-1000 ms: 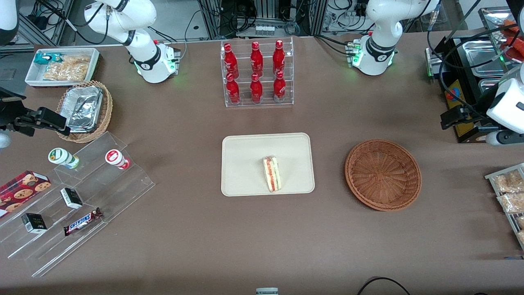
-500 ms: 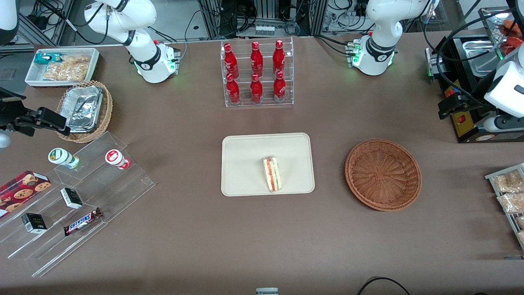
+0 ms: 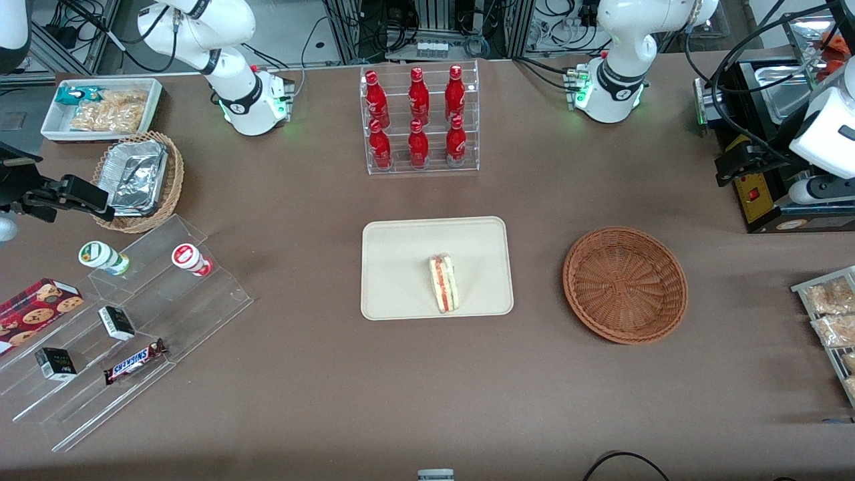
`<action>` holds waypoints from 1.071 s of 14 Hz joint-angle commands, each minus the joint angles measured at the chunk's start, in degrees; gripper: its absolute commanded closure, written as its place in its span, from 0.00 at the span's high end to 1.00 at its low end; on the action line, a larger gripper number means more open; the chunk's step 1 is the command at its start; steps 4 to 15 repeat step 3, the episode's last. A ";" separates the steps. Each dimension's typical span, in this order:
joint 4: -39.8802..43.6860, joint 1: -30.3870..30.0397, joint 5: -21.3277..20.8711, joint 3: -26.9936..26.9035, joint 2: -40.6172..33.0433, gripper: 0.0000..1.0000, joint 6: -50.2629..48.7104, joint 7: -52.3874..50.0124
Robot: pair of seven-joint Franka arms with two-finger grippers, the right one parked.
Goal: Place sandwich from basket to tray
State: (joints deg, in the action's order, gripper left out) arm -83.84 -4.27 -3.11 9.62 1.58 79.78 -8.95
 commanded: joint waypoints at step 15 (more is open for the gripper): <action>-1.33 0.75 1.00 -1.00 -1.49 1.00 -0.33 -0.10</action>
